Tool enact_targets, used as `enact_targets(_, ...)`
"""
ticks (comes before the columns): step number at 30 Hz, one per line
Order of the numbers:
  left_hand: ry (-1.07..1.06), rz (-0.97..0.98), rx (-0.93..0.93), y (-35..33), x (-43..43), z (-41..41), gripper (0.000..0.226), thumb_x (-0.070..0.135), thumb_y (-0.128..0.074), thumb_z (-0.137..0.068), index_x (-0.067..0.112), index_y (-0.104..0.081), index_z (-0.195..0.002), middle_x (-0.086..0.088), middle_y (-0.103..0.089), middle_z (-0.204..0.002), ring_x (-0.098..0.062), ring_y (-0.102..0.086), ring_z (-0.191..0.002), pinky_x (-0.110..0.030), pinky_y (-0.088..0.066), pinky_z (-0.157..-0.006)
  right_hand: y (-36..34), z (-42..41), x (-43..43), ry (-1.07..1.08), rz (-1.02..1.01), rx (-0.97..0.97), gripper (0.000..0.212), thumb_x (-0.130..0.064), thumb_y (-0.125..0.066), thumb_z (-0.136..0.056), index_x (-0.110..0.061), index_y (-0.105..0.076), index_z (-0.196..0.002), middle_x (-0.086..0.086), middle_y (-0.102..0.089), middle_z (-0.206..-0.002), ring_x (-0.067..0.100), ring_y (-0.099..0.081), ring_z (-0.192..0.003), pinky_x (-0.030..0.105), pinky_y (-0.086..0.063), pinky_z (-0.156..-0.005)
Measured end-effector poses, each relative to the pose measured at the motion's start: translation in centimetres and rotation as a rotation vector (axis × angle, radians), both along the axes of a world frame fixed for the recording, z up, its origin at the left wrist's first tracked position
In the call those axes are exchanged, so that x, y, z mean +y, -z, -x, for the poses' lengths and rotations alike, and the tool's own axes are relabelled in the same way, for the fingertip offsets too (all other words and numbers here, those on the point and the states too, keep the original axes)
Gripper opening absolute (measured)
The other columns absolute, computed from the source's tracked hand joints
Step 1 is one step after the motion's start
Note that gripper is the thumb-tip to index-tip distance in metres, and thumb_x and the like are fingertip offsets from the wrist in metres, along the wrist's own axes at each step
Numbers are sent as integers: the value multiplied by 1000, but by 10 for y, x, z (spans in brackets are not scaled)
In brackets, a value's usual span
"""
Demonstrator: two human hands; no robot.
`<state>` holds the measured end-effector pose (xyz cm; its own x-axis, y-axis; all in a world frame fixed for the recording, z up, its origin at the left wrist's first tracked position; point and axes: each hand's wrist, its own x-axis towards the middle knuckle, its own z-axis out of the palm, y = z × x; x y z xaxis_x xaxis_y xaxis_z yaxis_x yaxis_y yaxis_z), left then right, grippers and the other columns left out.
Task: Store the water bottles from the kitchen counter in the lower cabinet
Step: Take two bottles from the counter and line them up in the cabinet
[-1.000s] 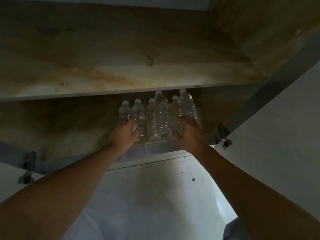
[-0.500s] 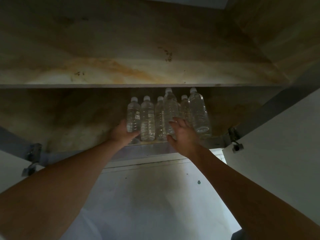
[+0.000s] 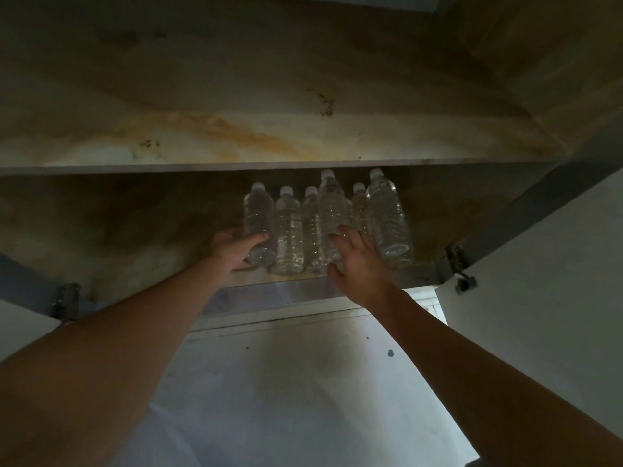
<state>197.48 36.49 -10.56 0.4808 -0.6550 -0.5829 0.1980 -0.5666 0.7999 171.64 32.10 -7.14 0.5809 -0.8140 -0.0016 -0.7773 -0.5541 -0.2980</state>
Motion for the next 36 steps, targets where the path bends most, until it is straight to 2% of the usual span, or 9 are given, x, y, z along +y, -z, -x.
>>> enact_targets(6, 57, 101, 10, -11, -5, 18, 51, 20, -86, -78, 18, -63, -125, -4, -73, -107, -20, -73, -91, -30, -61, -70, -3, -3, 1, 25, 0, 5, 54, -31, -62, -94, -25, -45, -144, 0, -33, -156, 22, -30, -142, 40, -44, -104)
enact_targets(11, 47, 112, -93, -11, -23, 52, 61, 24, -92, -71, 17, -66, -126, -5, -74, -110, -20, -74, -90, -38, -62, -85, -4, -5, 0, 29, 9, 8, 54, -30, -62, -94, -23, -46, -145, 1, -34, -154, 22, -30, -141, 38, -42, -106)
enact_targets(14, 75, 106, -240, -11, -31, 67, 43, 26, -91, -72, 15, -74, -109, -3, -75, -101, -20, -72, -89, -32, -59, -79, -4, -4, -1, 33, 14, -5, 54, -29, -63, -93, -22, -47, -144, 3, -36, -153, 22, -32, -140, 37, -41, -106)
enact_targets(17, 135, 90, -374, -9, -33, 70, 41, 37, -90, -72, 19, -73, -105, 3, -74, -94, -16, -71, -86, -23, -49, -62, -3, -4, -2, 20, 12, -28, 55, -27, -64, -92, -21, -49, -144, 4, -38, -152, 23, -33, -139, 38, -41, -106)
enact_targets(19, 197, 102, -444, -7, -32, 68, 38, 42, -88, -73, 22, -73, -103, 5, -75, -91, -15, -71, -84, -20, -45, -59, -2, -4, -2, 14, -5, -32, 55, -26, -63, -92, -21, -48, -145, 4, -37, -153, 24, -31, -140, 37, -40, -107)
enact_targets(22, 266, 161, -447, 1, -30, 68, 38, 44, -85, -74, 27, -74, -106, 13, -74, -92, -11, -71, -86, -27, -57, -76, -1, -2, -3, 13, -22, -39, 56, -26, -63, -93, -22, -47, -146, 3, -35, -154, 23, -29, -141, 37, -40, -108)
enact_targets(26, 303, 177, -460, -1, -25, 71, 44, 49, -78, -78, 26, -73, -115, 9, -74, -103, -16, -70, -94, -37, -58, -91, -3, 1, -2, -3, -36, -46, 56, -23, -63, -93, -25, -47, -146, 2, -36, -153, 22, -30, -141, 37, -40, -108)
enact_targets(30, 315, 167, -527, -6, -17, 68, 45, 54, -72, -83, 21, -72, -113, 5, -71, -106, -19, -68, -98, -32, -54, -85, -6, 3, -2, 10, -54, -44, 57, -25, -60, -94, -24, -42, -148, -2, -34, -156, 19, -28, -142, 38, -42, -105)
enact_targets(36, 522, 193, -643, -6, -2, 66, 55, 53, -59, -96, 25, -54, -142, -2, -68, -132, -23, -65, -118, -32, -51, -97, -5, 2, 0, 85, -74, -56, 61, -25, -62, -93, -19, -39, -150, 0, -34, -158, 21, -30, -143, 42, -42, -109)
